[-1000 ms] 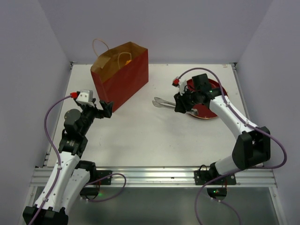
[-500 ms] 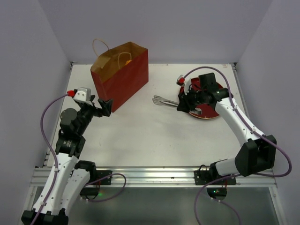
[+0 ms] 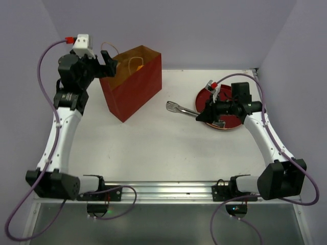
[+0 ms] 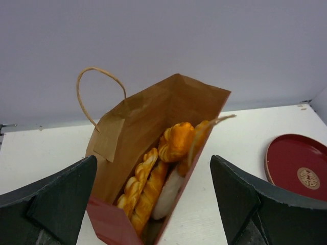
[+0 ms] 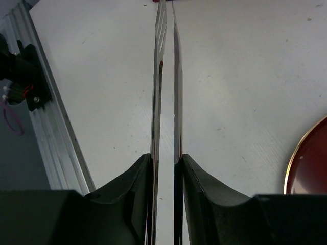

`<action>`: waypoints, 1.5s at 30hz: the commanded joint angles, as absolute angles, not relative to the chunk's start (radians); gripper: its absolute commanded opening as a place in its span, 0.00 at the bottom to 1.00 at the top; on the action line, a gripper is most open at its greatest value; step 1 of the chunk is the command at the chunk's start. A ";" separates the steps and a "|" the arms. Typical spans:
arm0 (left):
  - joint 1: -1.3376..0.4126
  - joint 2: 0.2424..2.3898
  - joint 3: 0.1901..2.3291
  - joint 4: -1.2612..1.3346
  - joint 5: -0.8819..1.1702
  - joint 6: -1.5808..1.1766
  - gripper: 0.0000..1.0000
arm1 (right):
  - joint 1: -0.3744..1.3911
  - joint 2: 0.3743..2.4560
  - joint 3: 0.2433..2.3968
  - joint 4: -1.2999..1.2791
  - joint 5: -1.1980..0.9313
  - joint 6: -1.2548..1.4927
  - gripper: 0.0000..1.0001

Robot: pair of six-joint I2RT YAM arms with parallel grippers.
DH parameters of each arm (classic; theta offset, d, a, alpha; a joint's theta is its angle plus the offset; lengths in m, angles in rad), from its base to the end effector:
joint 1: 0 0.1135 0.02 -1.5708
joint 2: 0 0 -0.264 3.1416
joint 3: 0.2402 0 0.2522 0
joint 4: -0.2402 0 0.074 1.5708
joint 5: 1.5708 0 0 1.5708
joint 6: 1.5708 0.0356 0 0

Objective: Take the fake bread out of the paper bag

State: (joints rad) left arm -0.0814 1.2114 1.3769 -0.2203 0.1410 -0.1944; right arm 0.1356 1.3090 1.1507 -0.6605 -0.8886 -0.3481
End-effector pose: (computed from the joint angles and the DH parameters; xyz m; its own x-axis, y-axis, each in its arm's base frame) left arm 0.2667 -0.0268 0.4542 -0.0961 -0.1840 -0.9782 0.2057 0.9579 -0.2004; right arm 0.2627 0.0637 0.3187 -0.4720 -0.2814 -0.8355 -0.8208 0.4862 0.2999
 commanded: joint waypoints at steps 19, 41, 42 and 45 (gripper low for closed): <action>0.155 1.942 1.965 -0.466 0.555 -0.167 0.76 | 0.097 1.223 1.131 -0.621 -1.069 -0.327 0.32; 0.133 1.990 1.940 -0.353 0.641 -0.137 0.54 | 0.060 1.232 1.126 -0.621 -1.100 -0.322 0.31; 0.130 1.993 1.942 -0.353 0.628 -0.135 0.53 | 0.057 1.233 1.126 -0.621 -1.103 -0.322 0.32; 0.118 1.999 1.950 -0.359 0.592 -0.129 0.49 | 0.054 1.235 1.124 -0.623 -1.108 -0.322 0.31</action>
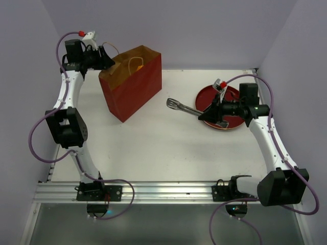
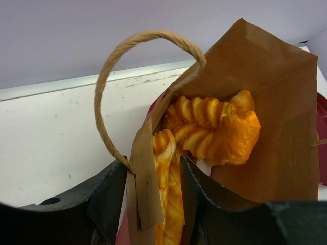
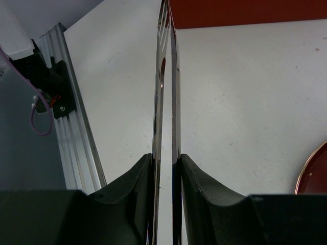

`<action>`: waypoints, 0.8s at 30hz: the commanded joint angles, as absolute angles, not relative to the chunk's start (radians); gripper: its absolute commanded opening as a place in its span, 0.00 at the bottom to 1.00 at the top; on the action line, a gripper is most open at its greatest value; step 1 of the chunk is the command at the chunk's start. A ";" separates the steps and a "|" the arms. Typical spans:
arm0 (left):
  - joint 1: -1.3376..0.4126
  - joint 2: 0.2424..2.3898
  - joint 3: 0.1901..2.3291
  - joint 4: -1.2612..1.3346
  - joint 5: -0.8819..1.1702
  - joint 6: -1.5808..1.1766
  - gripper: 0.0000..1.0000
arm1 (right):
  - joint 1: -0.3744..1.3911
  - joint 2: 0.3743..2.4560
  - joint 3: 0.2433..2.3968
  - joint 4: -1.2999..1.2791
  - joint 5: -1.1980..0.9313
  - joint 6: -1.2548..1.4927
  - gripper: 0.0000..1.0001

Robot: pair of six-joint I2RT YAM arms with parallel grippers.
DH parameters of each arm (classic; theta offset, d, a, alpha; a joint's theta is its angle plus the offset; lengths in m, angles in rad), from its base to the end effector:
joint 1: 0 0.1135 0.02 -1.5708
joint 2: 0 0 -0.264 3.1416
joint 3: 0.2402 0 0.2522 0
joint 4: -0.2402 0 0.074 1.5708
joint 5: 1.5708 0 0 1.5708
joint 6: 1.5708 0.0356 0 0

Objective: Take the fake bread out of the paper bag

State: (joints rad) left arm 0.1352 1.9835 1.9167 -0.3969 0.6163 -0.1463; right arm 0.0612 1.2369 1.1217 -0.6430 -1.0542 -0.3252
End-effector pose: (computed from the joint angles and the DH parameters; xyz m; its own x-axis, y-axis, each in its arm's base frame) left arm 0.4650 0.0425 0.3528 -0.4971 -0.1877 -0.8472 0.3334 0.8601 -0.3861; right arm 0.2478 0.0462 0.3314 -0.4394 -0.1850 -0.8790 -0.8450 0.4171 0.3346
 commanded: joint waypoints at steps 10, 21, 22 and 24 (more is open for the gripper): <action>0.049 2.014 1.982 -0.431 0.466 -0.034 0.26 | 0.038 1.227 1.124 -0.624 -1.137 -0.324 0.31; 0.029 1.878 1.899 -0.367 0.431 -0.060 0.00 | 0.037 1.181 1.158 -0.679 -1.144 -0.376 0.30; 0.028 1.865 1.891 -0.350 0.428 -0.069 0.00 | 0.037 1.184 1.190 -0.692 -1.141 -0.379 0.29; 0.026 1.826 1.869 -0.334 0.426 -0.083 0.00 | 0.037 1.203 1.233 -0.753 -1.121 -0.397 0.28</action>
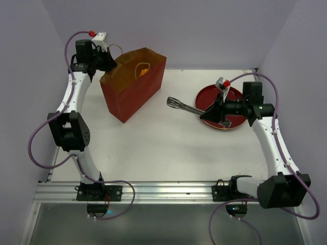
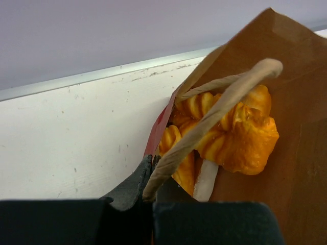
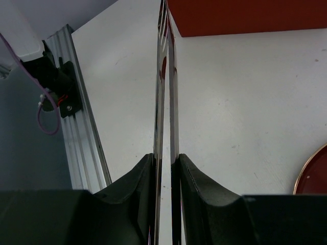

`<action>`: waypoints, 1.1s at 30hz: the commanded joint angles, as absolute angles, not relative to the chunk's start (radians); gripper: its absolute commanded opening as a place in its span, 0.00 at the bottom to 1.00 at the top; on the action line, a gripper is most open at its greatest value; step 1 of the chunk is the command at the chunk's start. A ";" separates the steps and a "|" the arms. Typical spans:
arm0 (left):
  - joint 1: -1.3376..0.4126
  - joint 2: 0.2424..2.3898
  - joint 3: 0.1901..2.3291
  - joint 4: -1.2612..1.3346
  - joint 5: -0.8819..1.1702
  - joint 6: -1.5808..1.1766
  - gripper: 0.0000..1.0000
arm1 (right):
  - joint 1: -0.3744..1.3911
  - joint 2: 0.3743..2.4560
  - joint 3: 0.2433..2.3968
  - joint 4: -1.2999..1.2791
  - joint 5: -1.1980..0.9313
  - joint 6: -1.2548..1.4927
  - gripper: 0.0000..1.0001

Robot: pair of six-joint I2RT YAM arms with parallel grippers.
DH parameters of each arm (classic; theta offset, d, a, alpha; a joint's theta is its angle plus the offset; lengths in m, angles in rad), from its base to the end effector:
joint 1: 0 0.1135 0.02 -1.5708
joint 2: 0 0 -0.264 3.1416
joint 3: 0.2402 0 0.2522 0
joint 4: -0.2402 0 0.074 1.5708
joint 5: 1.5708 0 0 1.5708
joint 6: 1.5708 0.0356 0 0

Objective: Take the fake bread out of the paper bag

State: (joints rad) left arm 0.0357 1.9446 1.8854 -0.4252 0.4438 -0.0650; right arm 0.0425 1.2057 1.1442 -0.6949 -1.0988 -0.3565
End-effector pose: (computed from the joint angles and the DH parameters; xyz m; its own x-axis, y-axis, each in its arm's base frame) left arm 0.4587 0.0011 0.3552 -0.4870 -0.0761 -0.8701 0.3166 0.9131 -0.2570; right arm 0.2380 0.0419 0.3430 -0.4100 -0.1762 -0.8949 -0.8639 0.3897 0.3190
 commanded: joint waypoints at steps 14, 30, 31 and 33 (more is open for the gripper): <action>-0.043 1.589 1.573 -0.140 0.452 -0.158 0.00 | 0.038 1.285 1.427 -0.799 -1.063 -0.305 0.28; -0.124 1.486 1.237 0.018 0.485 -0.227 0.00 | 0.267 1.311 1.345 -0.787 -0.793 -0.327 0.31; -0.132 1.474 1.224 0.028 0.491 -0.229 0.00 | 0.267 1.322 1.350 -0.784 -0.778 -0.305 0.31; -0.138 1.462 1.183 0.041 0.505 -0.244 0.00 | 0.267 1.354 1.353 -0.778 -0.755 -0.282 0.30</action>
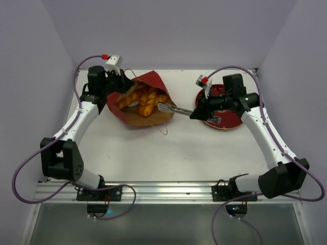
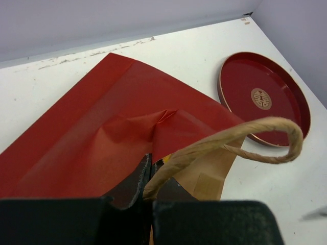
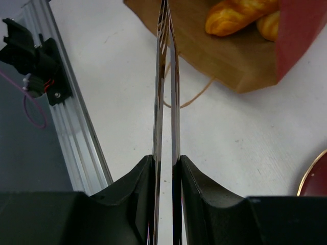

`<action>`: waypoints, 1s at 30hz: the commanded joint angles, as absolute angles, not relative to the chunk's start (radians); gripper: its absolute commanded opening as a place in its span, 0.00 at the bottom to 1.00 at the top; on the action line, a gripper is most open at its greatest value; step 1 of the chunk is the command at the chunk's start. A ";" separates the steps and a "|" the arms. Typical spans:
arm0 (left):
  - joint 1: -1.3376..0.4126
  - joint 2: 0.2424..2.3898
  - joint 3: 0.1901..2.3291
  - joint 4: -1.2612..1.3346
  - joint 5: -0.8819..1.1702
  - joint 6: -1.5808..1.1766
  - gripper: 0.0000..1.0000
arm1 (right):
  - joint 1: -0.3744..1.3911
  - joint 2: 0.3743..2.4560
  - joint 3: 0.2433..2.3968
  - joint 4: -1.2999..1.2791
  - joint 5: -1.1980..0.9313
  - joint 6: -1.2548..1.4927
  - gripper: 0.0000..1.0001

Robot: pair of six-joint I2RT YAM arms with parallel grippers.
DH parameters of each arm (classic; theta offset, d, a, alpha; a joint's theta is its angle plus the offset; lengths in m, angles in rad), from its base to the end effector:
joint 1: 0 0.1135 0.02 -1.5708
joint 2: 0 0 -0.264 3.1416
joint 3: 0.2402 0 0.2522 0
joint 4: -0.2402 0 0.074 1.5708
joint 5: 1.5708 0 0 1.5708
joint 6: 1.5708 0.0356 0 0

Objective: Take the fake bread out of the paper bag

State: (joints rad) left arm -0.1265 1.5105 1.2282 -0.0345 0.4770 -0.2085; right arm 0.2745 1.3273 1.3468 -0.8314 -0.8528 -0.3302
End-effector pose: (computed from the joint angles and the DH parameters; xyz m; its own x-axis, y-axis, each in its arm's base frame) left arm 0.3515 -0.0612 0.3335 -0.4151 -0.1326 -0.9001 0.4691 0.8165 -0.3366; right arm 0.2499 0.0982 0.3638 -0.4411 -0.3458 -0.8281 -0.8670 0.4024 0.2938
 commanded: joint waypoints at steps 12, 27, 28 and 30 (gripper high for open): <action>-0.190 1.442 1.037 0.175 0.526 -0.402 0.00 | 0.284 1.443 1.236 -0.667 -0.715 0.036 0.35; -0.215 1.437 1.015 0.202 0.511 -0.454 0.00 | 0.299 1.537 1.078 -0.255 -0.796 0.471 0.44; -0.216 1.437 1.012 0.202 0.511 -0.454 0.00 | 0.299 1.545 1.077 -0.226 -0.804 0.483 0.45; -0.216 1.434 1.006 0.207 0.512 -0.456 0.00 | 0.299 1.560 1.065 -0.186 -0.811 0.527 0.46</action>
